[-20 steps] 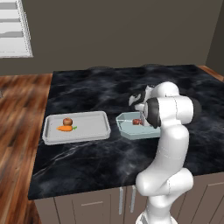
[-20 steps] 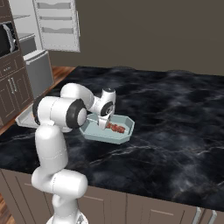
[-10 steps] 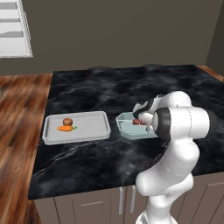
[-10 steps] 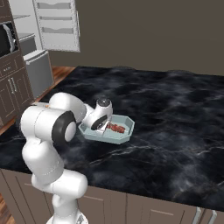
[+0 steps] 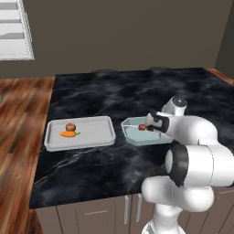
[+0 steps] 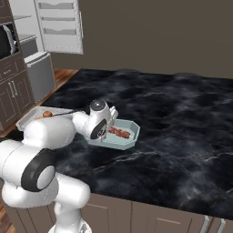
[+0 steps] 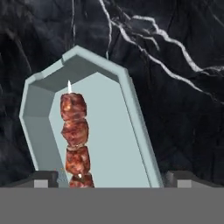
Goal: Place the cold items (apple and carrot) from the fridge in one tupperware on the dining counter. Place the warm items (kebab skewer and hot dog) in the stove area in another tupperware.
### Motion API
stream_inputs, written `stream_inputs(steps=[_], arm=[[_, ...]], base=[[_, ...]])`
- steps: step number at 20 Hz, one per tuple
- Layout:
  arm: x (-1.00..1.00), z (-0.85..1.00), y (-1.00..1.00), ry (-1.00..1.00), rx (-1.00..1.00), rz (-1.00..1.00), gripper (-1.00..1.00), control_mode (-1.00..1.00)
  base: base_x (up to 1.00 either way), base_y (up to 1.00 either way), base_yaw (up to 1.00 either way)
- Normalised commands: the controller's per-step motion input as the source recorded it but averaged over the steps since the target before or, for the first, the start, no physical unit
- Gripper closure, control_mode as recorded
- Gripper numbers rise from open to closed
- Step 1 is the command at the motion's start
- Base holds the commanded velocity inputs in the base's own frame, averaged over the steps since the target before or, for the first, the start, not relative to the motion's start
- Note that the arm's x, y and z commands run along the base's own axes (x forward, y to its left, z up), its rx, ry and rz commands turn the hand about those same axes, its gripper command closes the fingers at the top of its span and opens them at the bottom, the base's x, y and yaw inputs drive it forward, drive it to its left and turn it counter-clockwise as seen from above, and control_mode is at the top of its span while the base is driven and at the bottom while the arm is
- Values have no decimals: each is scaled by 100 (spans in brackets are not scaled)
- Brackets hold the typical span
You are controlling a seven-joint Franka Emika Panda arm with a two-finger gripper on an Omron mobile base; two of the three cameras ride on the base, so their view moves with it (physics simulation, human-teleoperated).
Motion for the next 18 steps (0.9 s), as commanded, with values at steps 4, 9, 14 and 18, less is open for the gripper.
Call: stream_inputs(steps=[4, 9, 14, 18], arm=[[-48, 88, -19, 0, 0, -9, -100, -100], [-43, 88, -9, 3, 0, -1, -100, -100], [-49, 74, -8, 21, -7, 0, -100, -100], [-67, 50, -1, 23, -23, 7, -100, -100]], base=[[0, 0, 0], [0, 0, 0], [0, 0, 0], [0, 0, 0]])
